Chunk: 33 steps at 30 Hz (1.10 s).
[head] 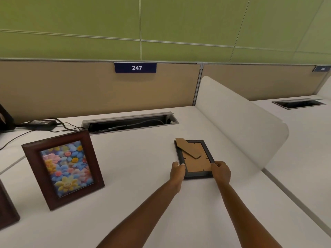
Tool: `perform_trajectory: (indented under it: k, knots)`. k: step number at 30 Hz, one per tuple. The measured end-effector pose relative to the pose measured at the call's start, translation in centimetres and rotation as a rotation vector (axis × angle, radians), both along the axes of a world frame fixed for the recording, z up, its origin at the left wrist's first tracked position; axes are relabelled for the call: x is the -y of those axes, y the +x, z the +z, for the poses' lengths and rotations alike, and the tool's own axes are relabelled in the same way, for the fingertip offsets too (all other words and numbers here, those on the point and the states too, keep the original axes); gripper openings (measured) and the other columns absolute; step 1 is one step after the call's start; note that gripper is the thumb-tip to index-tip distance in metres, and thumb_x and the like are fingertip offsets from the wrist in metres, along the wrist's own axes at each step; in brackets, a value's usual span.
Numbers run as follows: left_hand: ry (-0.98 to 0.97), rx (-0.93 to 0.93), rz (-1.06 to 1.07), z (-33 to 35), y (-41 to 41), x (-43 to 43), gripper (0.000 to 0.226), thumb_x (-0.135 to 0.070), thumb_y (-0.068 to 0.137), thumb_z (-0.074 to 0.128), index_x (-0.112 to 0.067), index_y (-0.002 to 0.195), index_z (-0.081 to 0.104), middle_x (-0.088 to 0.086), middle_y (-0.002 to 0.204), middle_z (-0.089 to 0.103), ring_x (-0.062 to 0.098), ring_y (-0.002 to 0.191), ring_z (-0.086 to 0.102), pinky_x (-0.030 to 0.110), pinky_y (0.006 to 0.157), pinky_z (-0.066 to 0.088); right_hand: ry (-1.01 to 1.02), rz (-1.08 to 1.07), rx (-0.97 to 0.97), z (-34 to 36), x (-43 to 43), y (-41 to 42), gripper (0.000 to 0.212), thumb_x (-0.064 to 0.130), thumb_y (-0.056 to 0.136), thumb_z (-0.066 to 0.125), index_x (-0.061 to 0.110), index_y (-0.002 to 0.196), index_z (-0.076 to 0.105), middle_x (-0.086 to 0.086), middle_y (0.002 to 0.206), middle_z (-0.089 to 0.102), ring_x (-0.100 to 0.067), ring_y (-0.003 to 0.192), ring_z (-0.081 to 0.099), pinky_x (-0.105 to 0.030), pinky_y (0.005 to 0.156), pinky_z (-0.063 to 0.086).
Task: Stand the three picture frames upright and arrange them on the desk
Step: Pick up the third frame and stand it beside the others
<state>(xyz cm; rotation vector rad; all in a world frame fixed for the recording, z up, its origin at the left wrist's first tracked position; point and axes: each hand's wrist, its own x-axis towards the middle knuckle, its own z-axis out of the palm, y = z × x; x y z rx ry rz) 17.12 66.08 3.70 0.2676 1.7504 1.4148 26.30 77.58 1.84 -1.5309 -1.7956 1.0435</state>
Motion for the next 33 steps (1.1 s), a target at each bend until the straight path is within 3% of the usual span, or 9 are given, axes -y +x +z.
perform_trajectory:
  k: [3, 5, 9, 12, 14, 17, 22, 27, 33]
  knots:
    - [-0.007, 0.016, 0.088, -0.6, -0.6, 0.1, 0.048, -0.013, 0.097, 0.032, -0.007, 0.143, 0.02, 0.015, 0.147, 0.034, 0.032, 0.132, 0.038, 0.041, 0.112, 0.034, -0.065, -0.035, -0.067, 0.0, -0.3, -0.1, 0.031, 0.01, 0.09, 0.047, -0.001, 0.118, 0.054, -0.022, 0.125, 0.057, -0.036, 0.114, 0.051, -0.041, 0.097, 0.042]
    - [-0.022, 0.033, 0.135, -1.1, -1.4, 0.0, 0.041, -0.015, 0.097, 0.035, -0.002, 0.136, 0.033, 0.018, 0.138, 0.044, 0.031, 0.125, 0.045, 0.039, 0.108, 0.038, -0.097, -0.052, -0.119, -0.1, -0.3, 0.0, 0.03, 0.01, 0.091, 0.046, -0.001, 0.118, 0.056, -0.02, 0.126, 0.057, -0.035, 0.115, 0.051, -0.038, 0.097, 0.041]
    - [-0.016, 0.07, 0.111, -1.2, -2.6, -0.2, 0.016, -0.014, 0.095, 0.045, -0.003, 0.086, 0.051, 0.013, 0.089, 0.053, 0.023, 0.083, 0.053, 0.028, 0.072, 0.049, -0.224, -0.098, -0.284, 0.3, -0.2, -0.1, 0.027, 0.008, 0.09, 0.046, -0.001, 0.112, 0.059, -0.019, 0.119, 0.059, -0.032, 0.105, 0.052, -0.033, 0.085, 0.04]
    - [0.036, 0.135, 0.09, -0.2, -2.8, 0.0, 0.009, -0.01, 0.095, 0.044, -0.001, 0.094, 0.046, 0.01, 0.09, 0.049, 0.02, 0.08, 0.052, 0.015, 0.042, 0.048, -0.349, -0.13, -0.434, 0.7, -0.1, -0.3, 0.028, 0.008, 0.087, 0.051, -0.004, 0.111, 0.059, -0.019, 0.104, 0.058, -0.028, 0.094, 0.052, -0.034, 0.077, 0.047]
    - [0.076, 0.16, 0.095, 0.8, -3.1, 0.2, 0.009, -0.009, 0.095, 0.044, 0.0, 0.097, 0.045, 0.012, 0.094, 0.048, 0.018, 0.075, 0.051, 0.012, 0.035, 0.045, -0.38, -0.148, -0.526, 1.2, 0.1, -0.2, 0.025, 0.005, 0.086, 0.051, -0.004, 0.109, 0.06, -0.015, 0.099, 0.056, -0.026, 0.092, 0.053, -0.03, 0.069, 0.05]
    - [0.115, 0.209, 0.103, 2.5, -3.8, 0.7, 0.008, -0.006, 0.095, 0.043, 0.0, 0.1, 0.044, 0.015, 0.096, 0.048, 0.015, 0.066, 0.049, 0.012, 0.033, 0.044, -0.39, -0.135, -0.583, 2.4, 0.3, 0.0, 0.028, -0.002, 0.088, 0.042, 0.001, 0.106, 0.063, -0.014, 0.103, 0.055, -0.027, 0.094, 0.054, -0.033, 0.078, 0.05]
    - [0.138, 0.314, 0.105, 5.7, -5.0, 2.6, 0.005, -0.001, 0.094, 0.041, 0.002, 0.099, 0.041, 0.014, 0.077, 0.047, 0.02, 0.065, 0.05, 0.019, 0.046, 0.044, -0.165, 0.131, -0.483, 2.8, 1.1, 0.6, 0.036, -0.013, 0.085, 0.039, 0.0, 0.11, 0.061, -0.018, 0.112, 0.058, -0.032, 0.098, 0.055, -0.038, 0.088, 0.047]
    - [0.151, 0.351, 0.092, 8.0, -5.7, 5.2, 0.006, -0.002, 0.093, 0.045, 0.003, 0.095, 0.045, 0.019, 0.092, 0.048, 0.021, 0.066, 0.051, 0.014, 0.033, 0.045, 0.186, 0.432, -0.342, 2.8, 2.7, -0.2, 0.035, -0.01, 0.083, 0.054, -0.004, 0.117, 0.054, -0.024, 0.124, 0.055, -0.037, 0.115, 0.05, -0.05, 0.102, 0.042]
    - [0.243, 0.428, 0.152, 10.1, -6.8, 7.9, 0.014, -0.007, 0.092, 0.045, 0.006, 0.09, 0.05, 0.018, 0.077, 0.053, 0.02, 0.063, 0.054, 0.015, 0.035, 0.05, 0.303, 0.455, -0.451, 3.9, 4.5, -2.4, 0.015, 0.015, 0.09, 0.052, 0.012, 0.104, 0.057, -0.007, 0.106, 0.061, -0.019, 0.101, 0.054, -0.004, 0.081, 0.038]
